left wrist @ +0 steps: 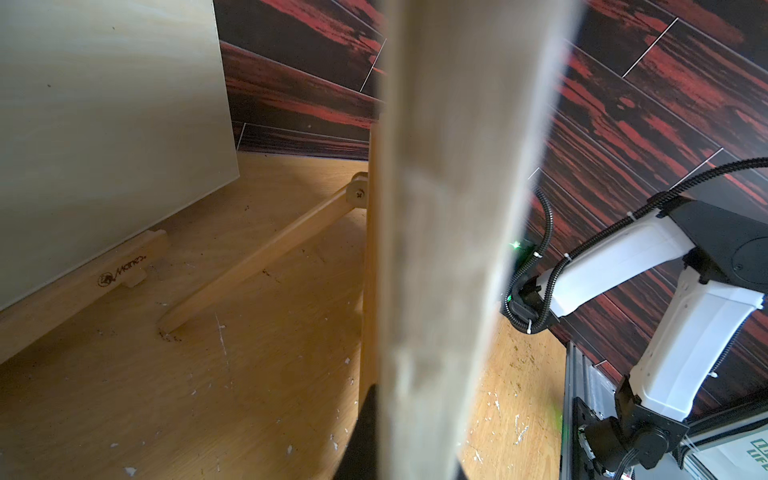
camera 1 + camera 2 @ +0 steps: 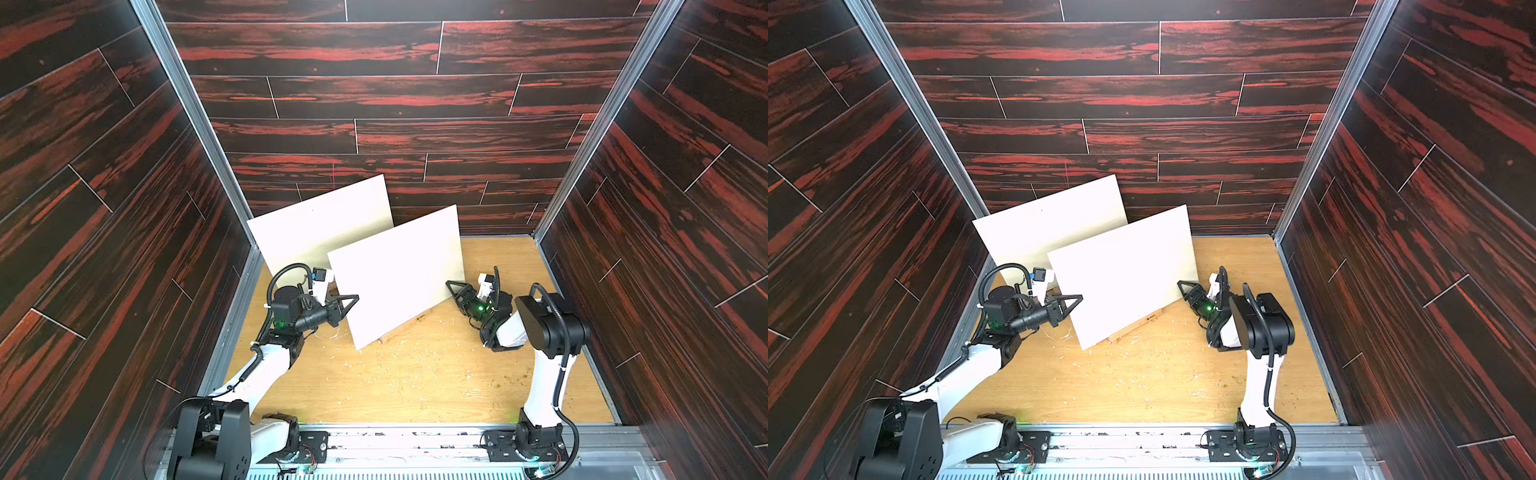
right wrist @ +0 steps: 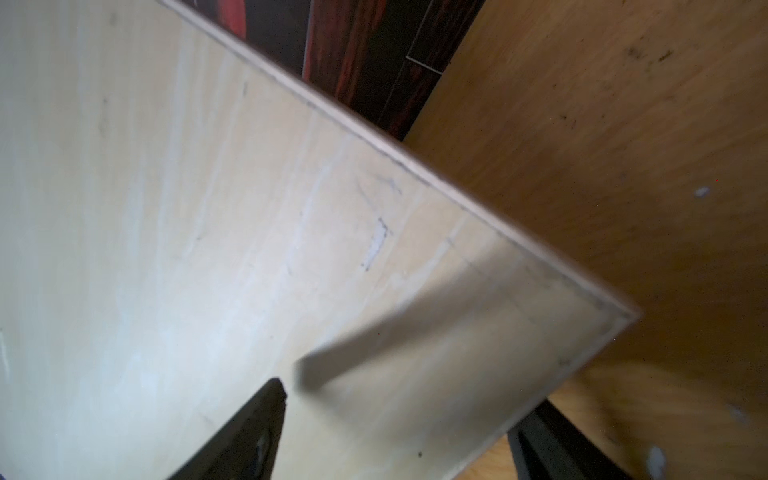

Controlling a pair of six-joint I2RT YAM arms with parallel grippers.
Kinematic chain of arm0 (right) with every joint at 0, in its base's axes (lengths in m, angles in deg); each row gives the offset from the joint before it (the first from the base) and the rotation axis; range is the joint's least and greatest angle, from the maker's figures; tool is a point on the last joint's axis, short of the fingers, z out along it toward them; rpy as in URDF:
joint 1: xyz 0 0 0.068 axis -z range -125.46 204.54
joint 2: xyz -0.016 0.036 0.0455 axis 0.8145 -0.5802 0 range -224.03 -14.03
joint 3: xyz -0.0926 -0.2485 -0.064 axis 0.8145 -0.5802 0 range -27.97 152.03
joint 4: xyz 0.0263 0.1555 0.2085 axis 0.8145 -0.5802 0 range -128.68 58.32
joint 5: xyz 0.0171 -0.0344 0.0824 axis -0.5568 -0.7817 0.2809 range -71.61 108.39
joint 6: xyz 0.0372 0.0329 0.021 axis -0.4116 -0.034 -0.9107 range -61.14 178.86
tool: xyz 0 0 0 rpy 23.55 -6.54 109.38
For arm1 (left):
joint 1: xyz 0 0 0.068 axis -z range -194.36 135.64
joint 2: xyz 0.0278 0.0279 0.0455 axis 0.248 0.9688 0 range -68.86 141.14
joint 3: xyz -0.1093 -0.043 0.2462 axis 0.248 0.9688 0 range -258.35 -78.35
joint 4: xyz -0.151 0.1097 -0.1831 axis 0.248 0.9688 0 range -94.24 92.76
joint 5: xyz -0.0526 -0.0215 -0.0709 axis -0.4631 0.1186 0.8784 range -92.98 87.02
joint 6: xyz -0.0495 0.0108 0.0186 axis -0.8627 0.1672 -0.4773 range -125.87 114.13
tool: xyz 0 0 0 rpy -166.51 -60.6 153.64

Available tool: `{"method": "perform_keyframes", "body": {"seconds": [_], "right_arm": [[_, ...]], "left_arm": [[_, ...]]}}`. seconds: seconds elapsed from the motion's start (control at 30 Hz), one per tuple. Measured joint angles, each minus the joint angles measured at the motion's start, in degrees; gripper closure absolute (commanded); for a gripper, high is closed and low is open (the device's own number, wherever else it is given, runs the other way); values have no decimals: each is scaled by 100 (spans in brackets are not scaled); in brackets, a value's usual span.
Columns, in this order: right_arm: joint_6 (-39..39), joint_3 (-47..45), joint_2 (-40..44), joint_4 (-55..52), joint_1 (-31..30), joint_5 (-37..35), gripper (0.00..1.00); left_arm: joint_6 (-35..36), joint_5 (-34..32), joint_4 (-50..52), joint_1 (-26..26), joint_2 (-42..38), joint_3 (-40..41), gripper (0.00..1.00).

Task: Disassemble the easel
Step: Pick up the drawing board from the easel.

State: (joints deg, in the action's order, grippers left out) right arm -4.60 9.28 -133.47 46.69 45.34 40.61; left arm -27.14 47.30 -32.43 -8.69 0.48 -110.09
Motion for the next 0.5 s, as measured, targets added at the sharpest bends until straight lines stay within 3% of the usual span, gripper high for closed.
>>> {"method": "perform_keyframes", "body": {"seconds": [0.5], "right_arm": [[-345, 275, -295, 330, -13, 37, 19]], "left_arm": [[166, -166, 162, -7, 4, -63, 100]]}}
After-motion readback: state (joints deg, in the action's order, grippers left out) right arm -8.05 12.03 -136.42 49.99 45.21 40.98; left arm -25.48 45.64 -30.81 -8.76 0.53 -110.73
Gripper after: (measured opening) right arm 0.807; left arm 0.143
